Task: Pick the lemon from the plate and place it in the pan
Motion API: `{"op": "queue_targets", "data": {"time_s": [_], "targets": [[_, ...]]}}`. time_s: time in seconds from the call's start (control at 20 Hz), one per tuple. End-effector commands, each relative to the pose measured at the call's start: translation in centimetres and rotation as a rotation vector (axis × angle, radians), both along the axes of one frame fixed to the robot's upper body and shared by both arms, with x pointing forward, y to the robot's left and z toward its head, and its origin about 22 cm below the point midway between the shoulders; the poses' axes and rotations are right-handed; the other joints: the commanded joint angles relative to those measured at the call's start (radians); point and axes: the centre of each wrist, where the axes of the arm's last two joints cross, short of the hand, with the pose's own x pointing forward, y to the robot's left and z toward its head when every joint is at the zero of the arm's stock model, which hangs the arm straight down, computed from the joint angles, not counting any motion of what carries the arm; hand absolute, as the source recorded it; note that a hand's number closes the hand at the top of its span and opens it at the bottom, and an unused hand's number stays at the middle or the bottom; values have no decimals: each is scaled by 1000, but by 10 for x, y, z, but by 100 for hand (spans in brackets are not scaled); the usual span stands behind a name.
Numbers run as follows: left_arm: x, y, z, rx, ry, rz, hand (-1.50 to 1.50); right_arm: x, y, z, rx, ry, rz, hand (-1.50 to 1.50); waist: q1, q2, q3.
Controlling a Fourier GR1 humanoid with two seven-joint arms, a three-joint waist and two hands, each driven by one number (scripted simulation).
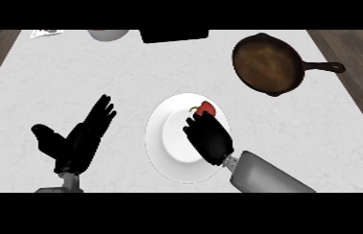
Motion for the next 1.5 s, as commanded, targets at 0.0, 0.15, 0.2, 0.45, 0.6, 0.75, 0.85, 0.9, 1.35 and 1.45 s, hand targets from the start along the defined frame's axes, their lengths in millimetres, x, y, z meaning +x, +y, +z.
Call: {"op": "queue_targets", "data": {"time_s": [0.0,0.15,0.2,0.45,0.6,0.75,0.85,0.9,1.35,1.45], "targets": [[-3,6,1,-9,-1,21,0,-4,-45,34,311,-57,-76,150,-13,-8,-2],[-10,1,-4,0,12,5,0,-19,-73,49,501,-34,-91,150,-4,-3,-3],[-8,7,3,-1,6,-13,0,-30,-78,51,559,4,-103,150,11,-1,-3],[-2,-2,8,-20,-10,-36,0,-43,-132,75,814,88,-161,150,41,12,-3],[9,-15,9,-9,-35,-71,0,-37,-180,70,880,118,-234,150,76,22,-4],[10,-21,7,0,-13,-92,0,-23,-215,85,926,131,-240,150,103,20,-6],[29,-26,16,17,-18,-102,0,-19,-231,50,872,69,-277,150,108,20,-6],[24,-38,6,-21,-4,-129,0,-5,-235,44,858,57,-290,150,114,21,-6],[26,-39,9,10,-28,-133,0,80,-245,37,839,-138,-363,150,136,25,-6],[8,-23,18,-11,-26,-131,0,87,-245,23,869,-187,-425,150,146,23,-5]]}}
